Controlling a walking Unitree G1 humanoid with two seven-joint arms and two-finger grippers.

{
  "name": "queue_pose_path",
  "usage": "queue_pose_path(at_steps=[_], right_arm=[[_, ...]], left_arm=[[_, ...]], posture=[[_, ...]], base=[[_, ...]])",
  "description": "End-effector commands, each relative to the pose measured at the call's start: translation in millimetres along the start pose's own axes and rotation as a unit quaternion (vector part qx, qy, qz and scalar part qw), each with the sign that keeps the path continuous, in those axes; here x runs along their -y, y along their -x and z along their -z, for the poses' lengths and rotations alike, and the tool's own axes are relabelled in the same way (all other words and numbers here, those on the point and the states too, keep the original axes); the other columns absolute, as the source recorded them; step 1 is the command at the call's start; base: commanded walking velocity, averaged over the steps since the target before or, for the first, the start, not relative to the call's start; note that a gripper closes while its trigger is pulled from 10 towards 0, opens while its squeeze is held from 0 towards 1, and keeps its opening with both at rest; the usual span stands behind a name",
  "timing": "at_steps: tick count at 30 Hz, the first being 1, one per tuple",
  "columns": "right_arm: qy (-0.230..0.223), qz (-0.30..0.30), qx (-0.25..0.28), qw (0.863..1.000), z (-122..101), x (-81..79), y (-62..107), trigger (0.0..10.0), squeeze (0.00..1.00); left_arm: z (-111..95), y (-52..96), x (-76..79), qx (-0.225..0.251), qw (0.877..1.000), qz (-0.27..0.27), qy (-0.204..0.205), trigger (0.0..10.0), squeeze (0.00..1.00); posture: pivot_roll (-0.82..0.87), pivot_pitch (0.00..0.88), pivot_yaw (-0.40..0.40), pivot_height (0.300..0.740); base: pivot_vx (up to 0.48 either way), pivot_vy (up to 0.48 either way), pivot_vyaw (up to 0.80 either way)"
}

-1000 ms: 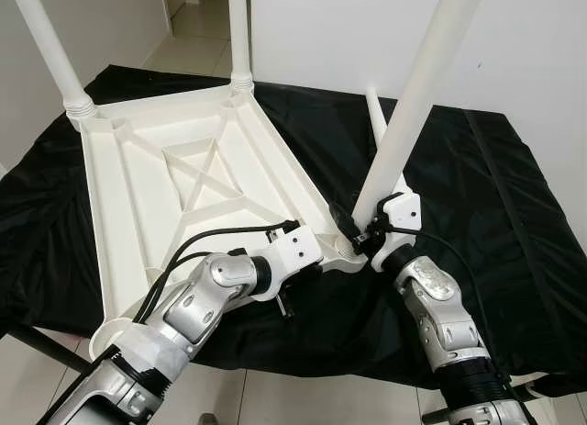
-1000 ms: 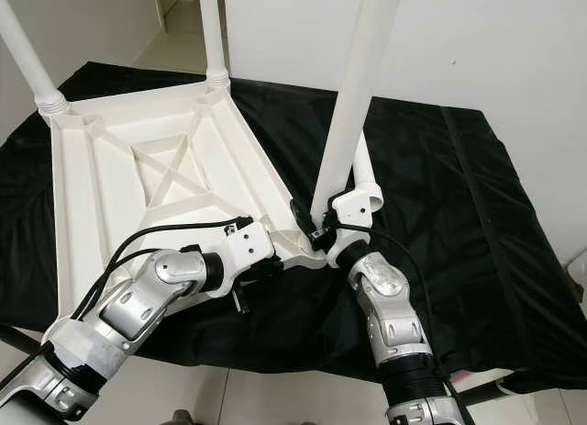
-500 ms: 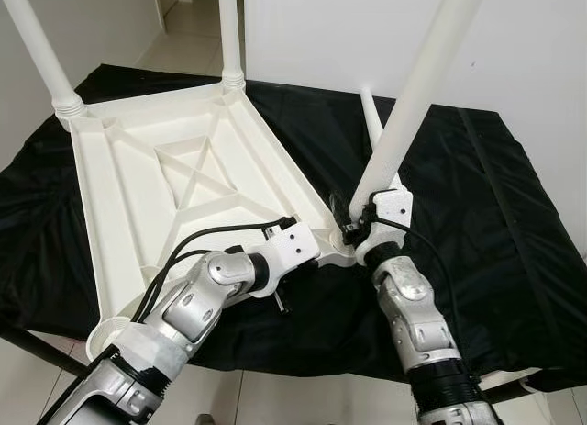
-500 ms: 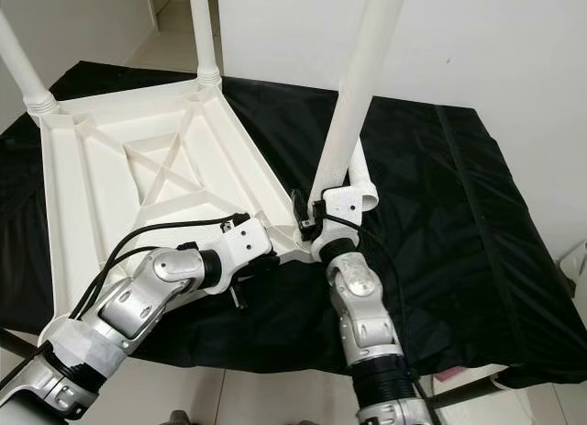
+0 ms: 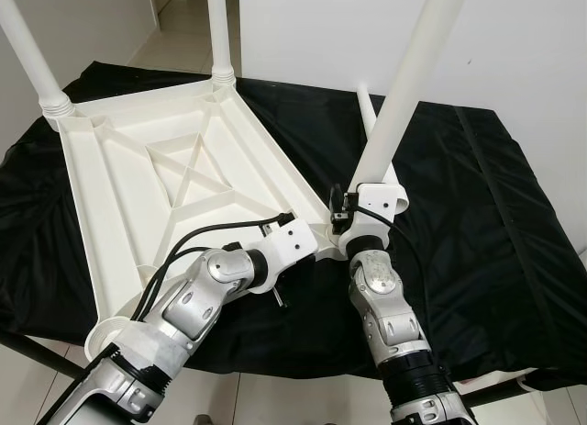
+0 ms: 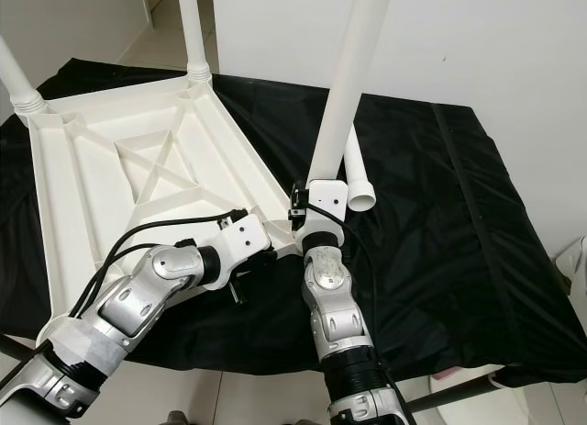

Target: Building children table

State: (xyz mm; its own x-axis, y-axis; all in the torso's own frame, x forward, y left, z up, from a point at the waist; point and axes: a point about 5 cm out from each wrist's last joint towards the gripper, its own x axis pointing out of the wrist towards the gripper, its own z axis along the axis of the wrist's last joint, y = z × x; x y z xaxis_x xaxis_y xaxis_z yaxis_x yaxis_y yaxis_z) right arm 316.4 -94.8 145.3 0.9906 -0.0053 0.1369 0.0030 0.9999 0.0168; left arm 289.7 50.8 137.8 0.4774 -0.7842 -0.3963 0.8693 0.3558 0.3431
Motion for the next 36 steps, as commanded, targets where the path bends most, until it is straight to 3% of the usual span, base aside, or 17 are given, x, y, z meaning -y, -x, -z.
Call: queue_pose_path(at_steps=[1,7,8,17,18,19,36], right_arm=[[0.034,0.059,-0.089,0.994,36.7,25.9,6.8,10.0,0.0],[0.033,0.073,-0.08,0.994,34.1,26.6,6.2,10.0,0.0],[0.031,0.072,-0.08,0.994,34.3,25.3,6.4,10.0,0.0],[0.031,0.078,-0.083,0.993,36.0,24.1,5.9,10.0,0.0],[0.031,0.079,-0.082,0.993,35.9,24.1,5.8,10.0,0.0],[0.03,0.08,-0.082,0.993,36.0,24.2,5.8,10.0,0.0],[0.017,0.158,-0.078,0.984,32.5,42.2,0.9,10.0,0.0]], left_arm=[[1.5,-2.1,11.2,0.0,0.999,0.035,0.001,10.0,0.0],[0.6,-1.6,11.9,0.003,0.999,0.038,0.009,10.0,0.0],[0.4,-1.1,12.3,0.005,0.999,0.041,0.019,10.0,1.0],[-6.8,0.9,8.4,0.021,0.999,0.039,0.015,10.0,1.0],[-9.4,1.7,7.3,0.028,0.999,0.039,0.017,10.0,0.64],[-11.5,2.4,6.4,0.034,0.999,0.038,0.019,10.0,0.0],[-44.3,5.7,-5.3,0.122,0.99,0.022,0.067,10.0,0.0]], posture=[[0.14,0.039,-0.063,0.74],[0.14,0.033,-0.065,0.74],[0.15,0.03,-0.067,0.74],[0.15,0.024,-0.065,0.74],[0.14,0.022,-0.065,0.74],[0.14,0.022,-0.065,0.74],[0.12,0.05,-0.07,0.74]], base=[[0.0,0.0,0.0],[0.0,0.0,0.0],[0.0,0.0,0.0],[0.0,0.0,0.0],[0.0,0.0,0.0],[0.0,0.0,0.0],[0.0,0.0,0.0]])
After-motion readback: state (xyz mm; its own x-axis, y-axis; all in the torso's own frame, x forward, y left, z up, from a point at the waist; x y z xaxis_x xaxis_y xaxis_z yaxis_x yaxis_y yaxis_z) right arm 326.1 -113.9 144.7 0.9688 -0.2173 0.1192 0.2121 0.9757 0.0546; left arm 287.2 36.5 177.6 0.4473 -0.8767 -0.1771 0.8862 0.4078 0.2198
